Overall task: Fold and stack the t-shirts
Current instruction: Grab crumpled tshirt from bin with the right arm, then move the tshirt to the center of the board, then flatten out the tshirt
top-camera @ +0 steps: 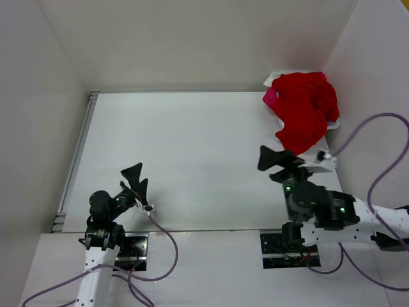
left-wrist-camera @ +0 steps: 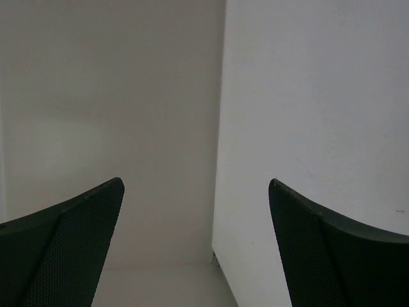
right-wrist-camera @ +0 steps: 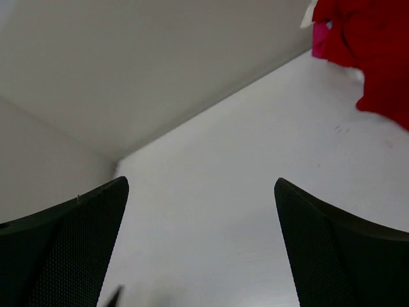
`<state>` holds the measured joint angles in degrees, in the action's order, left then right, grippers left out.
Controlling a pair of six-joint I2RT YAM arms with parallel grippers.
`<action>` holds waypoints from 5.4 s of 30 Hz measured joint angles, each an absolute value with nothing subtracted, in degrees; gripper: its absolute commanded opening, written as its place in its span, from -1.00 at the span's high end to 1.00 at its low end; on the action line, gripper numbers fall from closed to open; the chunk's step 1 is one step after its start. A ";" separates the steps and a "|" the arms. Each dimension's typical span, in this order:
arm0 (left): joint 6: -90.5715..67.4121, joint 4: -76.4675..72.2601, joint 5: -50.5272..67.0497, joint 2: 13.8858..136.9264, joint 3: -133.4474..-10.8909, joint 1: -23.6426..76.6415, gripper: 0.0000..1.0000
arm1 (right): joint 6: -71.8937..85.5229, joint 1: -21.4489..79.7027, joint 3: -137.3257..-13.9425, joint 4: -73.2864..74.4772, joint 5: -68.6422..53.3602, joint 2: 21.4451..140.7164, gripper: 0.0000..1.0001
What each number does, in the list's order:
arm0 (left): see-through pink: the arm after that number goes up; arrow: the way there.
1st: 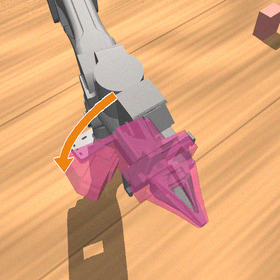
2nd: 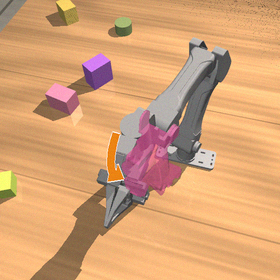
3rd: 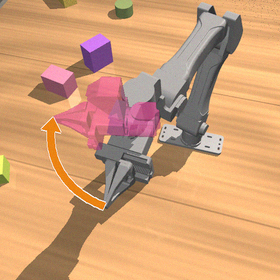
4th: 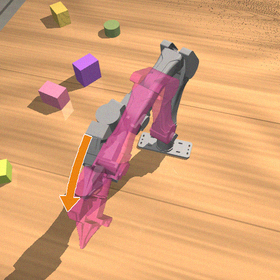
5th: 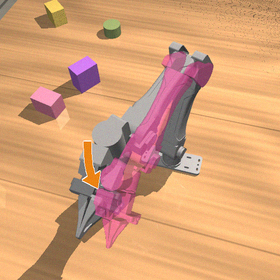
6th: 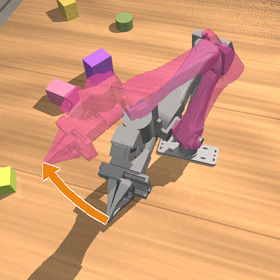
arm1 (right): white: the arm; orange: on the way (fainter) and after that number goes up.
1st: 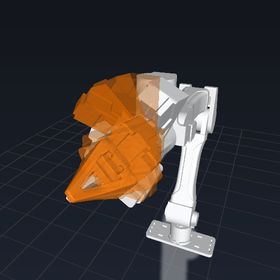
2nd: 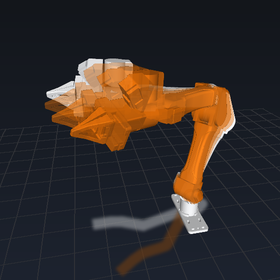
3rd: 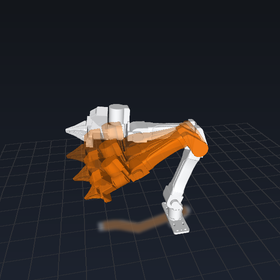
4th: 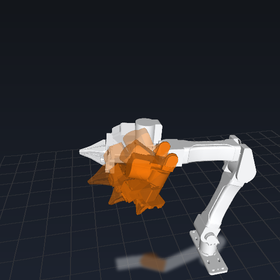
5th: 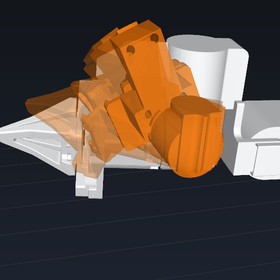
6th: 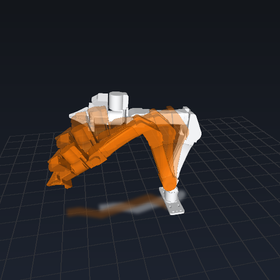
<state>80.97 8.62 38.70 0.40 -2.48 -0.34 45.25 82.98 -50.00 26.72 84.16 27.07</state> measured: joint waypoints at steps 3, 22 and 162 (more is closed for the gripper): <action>76.79 1.26 37.19 0.40 -2.44 -0.32 -1.00 | 38.33 82.98 -52.97 29.02 84.05 38.76 -0.98; 20.25 -0.45 19.42 39.81 -42.57 -0.27 -1.00 | -21.58 80.82 -76.34 12.19 82.32 53.01 -0.98; -4.27 24.38 -1.17 40.62 -52.93 -7.75 -1.00 | 12.29 50.74 -149.88 52.62 11.62 129.03 1.00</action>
<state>-4.27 24.38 -1.17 40.62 -52.93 -7.75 12.29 50.74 -149.88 52.62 11.62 129.03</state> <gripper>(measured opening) 1.001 0.009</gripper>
